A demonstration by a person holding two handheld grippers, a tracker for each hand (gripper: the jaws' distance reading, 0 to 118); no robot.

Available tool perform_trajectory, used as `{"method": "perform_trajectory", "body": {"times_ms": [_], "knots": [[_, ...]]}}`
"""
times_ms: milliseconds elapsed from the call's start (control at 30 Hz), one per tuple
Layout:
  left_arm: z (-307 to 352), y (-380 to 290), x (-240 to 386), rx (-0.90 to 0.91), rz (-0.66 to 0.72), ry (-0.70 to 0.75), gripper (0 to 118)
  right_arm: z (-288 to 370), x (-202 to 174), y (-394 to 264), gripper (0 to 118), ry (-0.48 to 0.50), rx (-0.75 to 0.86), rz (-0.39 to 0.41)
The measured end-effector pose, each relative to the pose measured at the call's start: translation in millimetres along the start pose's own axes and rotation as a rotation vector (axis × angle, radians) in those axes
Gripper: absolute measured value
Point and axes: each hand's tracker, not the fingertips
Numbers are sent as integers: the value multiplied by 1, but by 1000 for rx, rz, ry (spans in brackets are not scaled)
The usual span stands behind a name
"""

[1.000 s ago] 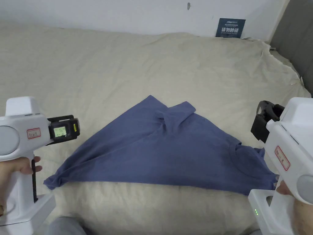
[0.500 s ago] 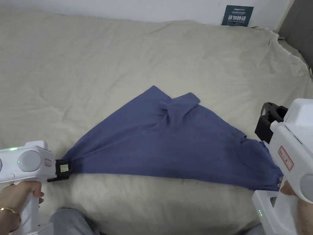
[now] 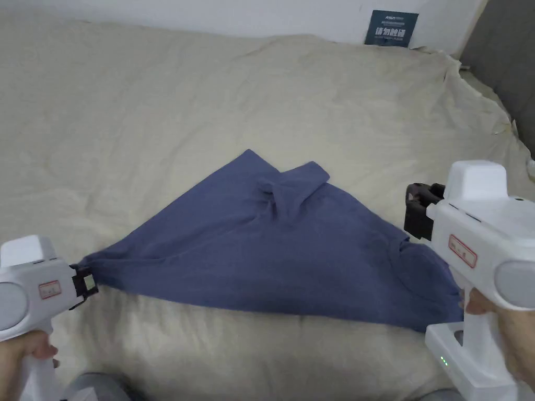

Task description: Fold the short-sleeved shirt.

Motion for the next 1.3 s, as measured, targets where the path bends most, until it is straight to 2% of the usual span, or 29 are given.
{"method": "perform_trajectory", "body": {"times_ms": [33,67,100,267,433,467,633,733,900,933,967,1000,1033,1200,1300], "knots": [[3,1,1,7,2,0,4,-10,2,6,73,21,-31,12],[6,1,3,20,4,-2,4,-25,4,15,101,43,-76,27],[8,2,4,31,8,-4,4,-42,7,25,110,69,-117,22],[8,4,9,31,33,14,4,-128,8,58,111,101,-271,61],[4,3,10,43,71,27,4,-229,9,62,111,14,-510,133],[0,3,10,39,71,32,4,-248,9,59,110,-15,-545,129],[-10,3,5,8,90,55,4,-316,12,41,102,-26,-681,76],[-13,4,6,-15,90,71,4,-338,13,29,85,-49,-712,64],[-21,4,10,-31,90,90,4,-350,13,18,67,-1,-734,40],[-22,4,10,-34,93,93,4,-348,13,19,54,9,-730,55],[-24,4,10,-37,97,96,4,-344,14,21,36,38,-724,60],[-24,3,10,-39,102,99,4,-341,14,24,5,67,-718,55],[-24,3,10,-41,106,101,4,-337,13,26,0,71,-708,51],[-20,6,14,-32,114,100,4,-309,13,40,0,102,-685,62],[-14,11,15,-13,123,80,4,-270,21,66,0,130,-594,22]]}}
